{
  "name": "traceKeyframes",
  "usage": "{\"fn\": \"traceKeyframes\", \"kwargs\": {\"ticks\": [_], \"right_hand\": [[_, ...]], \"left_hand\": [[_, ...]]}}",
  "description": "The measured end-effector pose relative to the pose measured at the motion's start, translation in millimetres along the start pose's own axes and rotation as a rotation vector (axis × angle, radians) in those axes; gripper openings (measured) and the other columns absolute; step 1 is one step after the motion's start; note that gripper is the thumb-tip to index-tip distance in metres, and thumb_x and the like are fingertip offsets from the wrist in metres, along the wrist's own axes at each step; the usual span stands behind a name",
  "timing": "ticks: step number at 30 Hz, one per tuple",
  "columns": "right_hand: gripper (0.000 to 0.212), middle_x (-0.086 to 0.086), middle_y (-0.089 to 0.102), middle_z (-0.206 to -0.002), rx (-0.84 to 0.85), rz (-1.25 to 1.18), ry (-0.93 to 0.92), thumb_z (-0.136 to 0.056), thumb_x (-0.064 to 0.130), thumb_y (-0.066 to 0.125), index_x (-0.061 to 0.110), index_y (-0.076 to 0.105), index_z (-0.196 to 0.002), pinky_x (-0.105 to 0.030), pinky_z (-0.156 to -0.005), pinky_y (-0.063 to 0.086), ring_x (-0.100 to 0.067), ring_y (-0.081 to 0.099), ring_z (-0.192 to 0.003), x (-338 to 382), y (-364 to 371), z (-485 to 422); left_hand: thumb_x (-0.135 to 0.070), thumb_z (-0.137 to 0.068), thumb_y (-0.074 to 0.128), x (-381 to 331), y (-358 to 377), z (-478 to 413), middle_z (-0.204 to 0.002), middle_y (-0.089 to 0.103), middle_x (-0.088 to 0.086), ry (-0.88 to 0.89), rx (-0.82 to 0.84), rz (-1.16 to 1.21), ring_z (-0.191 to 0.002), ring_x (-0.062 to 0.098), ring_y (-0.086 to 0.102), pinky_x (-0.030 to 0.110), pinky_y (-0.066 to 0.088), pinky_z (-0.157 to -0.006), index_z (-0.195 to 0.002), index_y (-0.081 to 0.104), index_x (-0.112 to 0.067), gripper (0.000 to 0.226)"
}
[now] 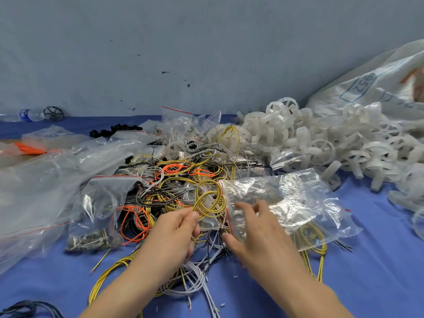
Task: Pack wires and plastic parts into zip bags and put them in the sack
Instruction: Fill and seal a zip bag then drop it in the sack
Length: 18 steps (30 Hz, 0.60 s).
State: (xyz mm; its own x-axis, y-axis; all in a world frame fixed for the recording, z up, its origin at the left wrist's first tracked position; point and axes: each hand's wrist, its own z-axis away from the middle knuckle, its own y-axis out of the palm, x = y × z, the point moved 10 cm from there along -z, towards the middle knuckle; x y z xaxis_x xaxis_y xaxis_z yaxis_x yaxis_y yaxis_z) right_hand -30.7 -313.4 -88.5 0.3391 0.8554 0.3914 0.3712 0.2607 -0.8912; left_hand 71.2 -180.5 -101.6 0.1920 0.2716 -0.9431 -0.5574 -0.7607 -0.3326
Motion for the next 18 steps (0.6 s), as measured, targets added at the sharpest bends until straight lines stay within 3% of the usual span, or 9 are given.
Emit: {"fn": "traceKeyframes", "kwargs": {"ticks": [4, 8, 12, 15, 18], "right_hand": [[0.027, 0.01, 0.049, -0.109, -0.038, 0.004, 0.008, -0.098, 0.04, 0.044, 0.029, 0.05, -0.121, -0.027, -0.074, 0.036, -0.015, 0.05, -0.102, 0, 1, 2], [0.012, 0.012, 0.059, -0.09, -0.06, -0.091, 0.056, -0.096, 0.036, 0.048, 0.031, 0.058, -0.095, -0.028, -0.069, 0.033, -0.011, 0.053, -0.086, -10, -4, 0], [0.016, 0.016, 0.063, -0.064, -0.084, -0.253, 0.136, -0.089, 0.034, 0.056, 0.03, 0.06, -0.073, -0.025, -0.059, 0.04, -0.002, 0.058, -0.068, -25, -7, -1], [0.015, 0.031, 0.06, -0.063, -0.085, -0.285, 0.161, -0.086, 0.036, 0.057, 0.032, 0.062, -0.072, -0.017, -0.055, 0.041, 0.004, 0.059, -0.066, -30, -6, 1], [0.014, 0.028, 0.061, -0.064, -0.105, -0.338, 0.142, -0.087, 0.034, 0.058, 0.032, 0.061, -0.073, -0.018, -0.055, 0.043, 0.003, 0.061, -0.065, -28, -10, 3]], "left_hand": [[-0.023, -0.103, 0.044, 1, 5, 5, -0.043, 0.044, 0.003, -0.018, 0.065, -0.039, -0.034, 0.014, 0.038, 0.021, 0.033, -0.041, -0.066, 0.051, -0.012, 0.039], [-0.022, -0.103, 0.043, -2, 8, 9, -0.038, 0.035, -0.004, 0.004, 0.112, -0.101, -0.029, 0.01, 0.032, 0.018, 0.026, -0.037, -0.064, 0.047, -0.014, 0.04], [-0.025, -0.102, 0.043, -5, 11, 10, -0.046, 0.038, -0.002, 0.048, 0.148, -0.207, -0.03, 0.009, 0.034, 0.021, 0.027, -0.039, -0.059, 0.05, -0.023, 0.044], [-0.027, -0.102, 0.043, -4, 16, 12, -0.046, 0.035, -0.006, 0.04, 0.202, -0.265, -0.035, 0.008, 0.031, 0.024, 0.025, -0.041, -0.058, 0.048, -0.024, 0.044], [-0.028, -0.102, 0.043, -6, 18, 13, -0.048, 0.032, -0.006, 0.065, 0.204, -0.334, -0.04, 0.009, 0.027, 0.027, 0.022, -0.045, -0.064, 0.044, -0.016, 0.039]]}}
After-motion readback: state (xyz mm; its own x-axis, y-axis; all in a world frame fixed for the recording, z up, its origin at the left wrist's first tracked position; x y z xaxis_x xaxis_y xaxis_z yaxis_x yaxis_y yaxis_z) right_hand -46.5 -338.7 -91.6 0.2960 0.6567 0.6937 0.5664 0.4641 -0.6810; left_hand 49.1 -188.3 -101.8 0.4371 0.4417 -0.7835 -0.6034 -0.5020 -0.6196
